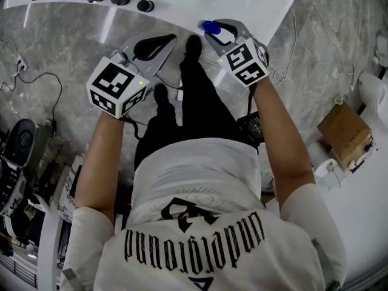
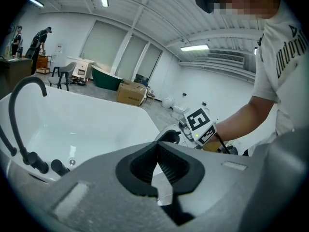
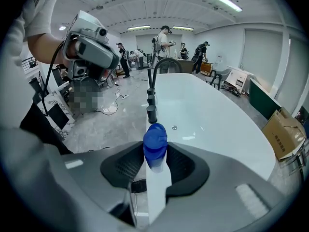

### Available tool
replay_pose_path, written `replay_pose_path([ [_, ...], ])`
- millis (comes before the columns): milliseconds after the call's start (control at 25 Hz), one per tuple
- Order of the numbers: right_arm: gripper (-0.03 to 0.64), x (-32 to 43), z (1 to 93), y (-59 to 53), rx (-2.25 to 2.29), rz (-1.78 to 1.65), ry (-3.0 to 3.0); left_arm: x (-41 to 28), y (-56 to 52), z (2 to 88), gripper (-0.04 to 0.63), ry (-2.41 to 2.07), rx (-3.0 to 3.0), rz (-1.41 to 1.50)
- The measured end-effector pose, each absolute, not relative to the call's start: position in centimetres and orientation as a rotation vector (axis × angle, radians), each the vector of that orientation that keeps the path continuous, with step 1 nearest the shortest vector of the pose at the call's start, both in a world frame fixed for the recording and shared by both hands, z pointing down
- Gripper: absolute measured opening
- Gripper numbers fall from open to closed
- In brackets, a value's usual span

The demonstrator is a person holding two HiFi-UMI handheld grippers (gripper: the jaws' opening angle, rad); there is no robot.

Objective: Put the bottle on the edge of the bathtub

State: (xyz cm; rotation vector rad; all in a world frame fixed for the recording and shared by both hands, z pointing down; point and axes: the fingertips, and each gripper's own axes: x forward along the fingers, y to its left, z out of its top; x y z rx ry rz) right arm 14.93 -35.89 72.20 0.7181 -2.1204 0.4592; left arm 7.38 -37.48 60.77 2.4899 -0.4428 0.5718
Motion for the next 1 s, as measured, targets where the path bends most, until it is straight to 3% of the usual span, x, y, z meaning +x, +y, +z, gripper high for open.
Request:
replay_pose_path([
  [640,0.149,14.3,74.3,-35.0,0.713,0.441,-2.093,6.5,-37.0,61.2,0.008,-0.434,2.471,0.583],
  [1000,0.193,15.3,71.5,-34.7,0.794,0.445,-2.087,5.8,-36.0,58.6,0.008,-0.447,2.494,0.577],
])
